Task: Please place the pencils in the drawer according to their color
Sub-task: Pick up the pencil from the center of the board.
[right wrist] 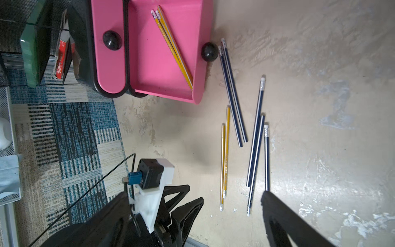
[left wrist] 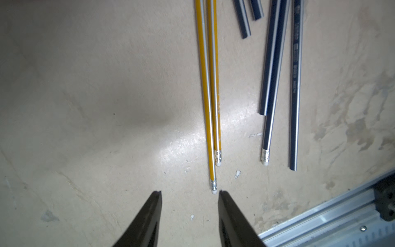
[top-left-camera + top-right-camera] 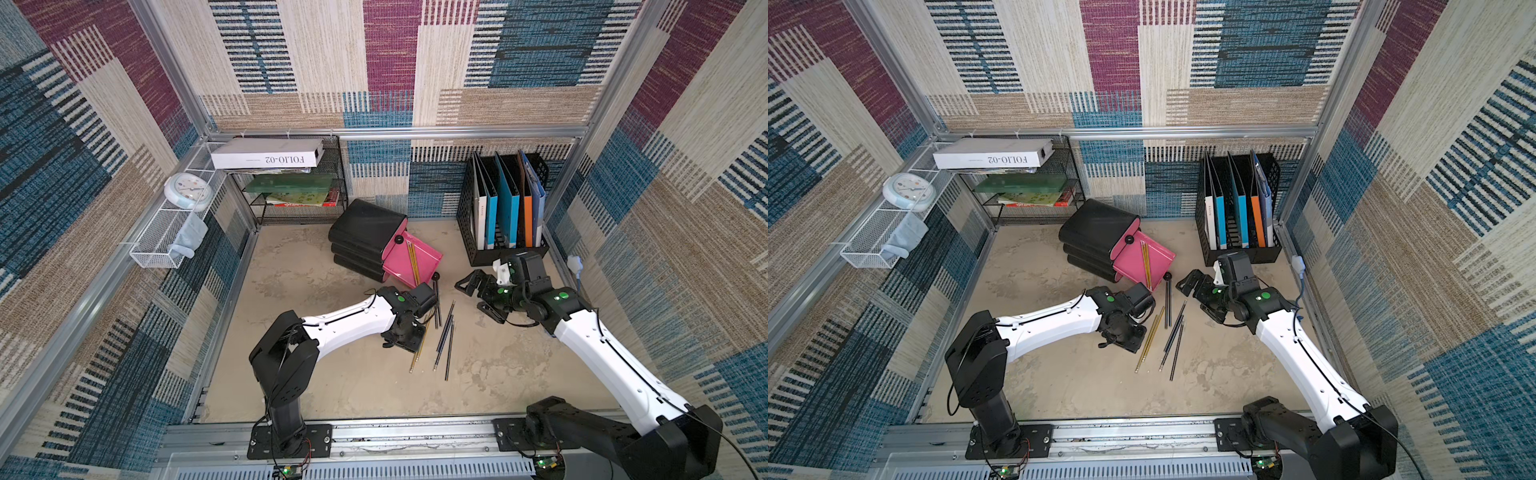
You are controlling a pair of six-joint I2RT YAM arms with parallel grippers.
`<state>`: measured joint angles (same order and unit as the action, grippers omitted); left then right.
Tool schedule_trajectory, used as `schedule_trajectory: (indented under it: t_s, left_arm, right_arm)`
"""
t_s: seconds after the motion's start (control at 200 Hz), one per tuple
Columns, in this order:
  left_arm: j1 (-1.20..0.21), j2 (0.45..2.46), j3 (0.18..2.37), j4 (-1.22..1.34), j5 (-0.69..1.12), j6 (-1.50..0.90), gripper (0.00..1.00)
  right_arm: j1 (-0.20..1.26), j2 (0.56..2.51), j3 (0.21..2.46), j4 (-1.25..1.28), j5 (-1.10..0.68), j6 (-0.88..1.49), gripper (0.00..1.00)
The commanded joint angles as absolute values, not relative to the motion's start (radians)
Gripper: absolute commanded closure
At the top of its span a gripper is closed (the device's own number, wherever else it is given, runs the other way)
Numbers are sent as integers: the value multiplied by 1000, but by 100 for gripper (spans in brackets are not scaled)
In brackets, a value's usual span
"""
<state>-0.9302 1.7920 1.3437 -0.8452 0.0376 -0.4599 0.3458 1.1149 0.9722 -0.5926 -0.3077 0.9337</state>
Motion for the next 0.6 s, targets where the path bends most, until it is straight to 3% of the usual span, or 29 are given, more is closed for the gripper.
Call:
schedule_trajectory:
  t_s: [0.0, 0.596]
  left_arm:
    - [-956, 1792, 1333, -835, 60, -449, 52]
    - [-1061, 1798, 1198, -730, -49, -557, 53]
  right_arm:
    - [346, 1100, 941, -590, -317, 951, 0]
    - [346, 1081, 843, -512, -342, 931, 1]
